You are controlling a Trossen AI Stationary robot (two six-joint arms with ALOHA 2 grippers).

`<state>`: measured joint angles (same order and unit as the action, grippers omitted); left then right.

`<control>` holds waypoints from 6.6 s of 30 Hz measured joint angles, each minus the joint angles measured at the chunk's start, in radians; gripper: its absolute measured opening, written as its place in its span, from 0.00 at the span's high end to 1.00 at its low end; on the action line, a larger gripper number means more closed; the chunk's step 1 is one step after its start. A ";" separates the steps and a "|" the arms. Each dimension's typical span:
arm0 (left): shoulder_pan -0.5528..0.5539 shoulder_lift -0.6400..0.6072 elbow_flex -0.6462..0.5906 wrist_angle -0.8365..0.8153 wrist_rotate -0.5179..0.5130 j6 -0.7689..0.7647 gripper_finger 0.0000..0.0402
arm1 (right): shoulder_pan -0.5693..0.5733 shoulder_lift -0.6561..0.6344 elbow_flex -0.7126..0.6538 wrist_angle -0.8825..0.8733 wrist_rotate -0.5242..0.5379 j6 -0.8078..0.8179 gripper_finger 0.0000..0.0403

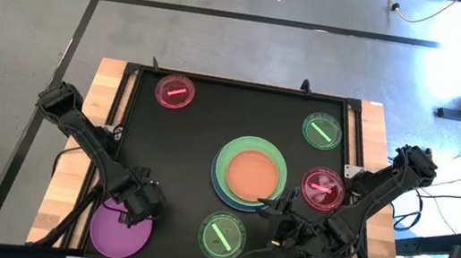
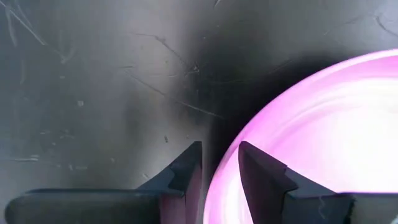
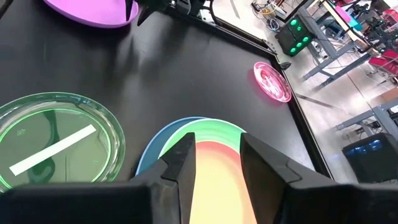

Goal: Stack plastic plates
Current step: Stack the purple plate on top of the orange plate, then stack the right red plate on top of the pink plate

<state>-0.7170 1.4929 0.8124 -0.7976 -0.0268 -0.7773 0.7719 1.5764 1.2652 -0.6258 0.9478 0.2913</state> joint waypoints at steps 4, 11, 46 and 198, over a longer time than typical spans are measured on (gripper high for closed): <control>0.000 0.000 -0.022 0.035 0.000 -0.002 0.75 | 0.000 0.000 0.000 0.000 0.000 0.000 0.71; 0.002 0.000 -0.070 0.106 0.045 -0.002 0.77 | 0.000 0.000 0.000 0.000 0.000 0.000 0.71; 0.128 -0.058 0.170 0.070 -0.062 0.159 0.98 | -0.002 0.023 0.000 0.002 0.000 -0.005 0.71; 0.202 0.138 -0.233 1.470 -0.421 0.575 0.76 | -0.097 0.020 -0.537 -0.332 -0.621 1.036 0.88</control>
<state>-0.5148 1.6306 0.5789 0.6724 -0.4481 -0.2020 0.6746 1.5963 0.7282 -0.9575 0.3264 1.3271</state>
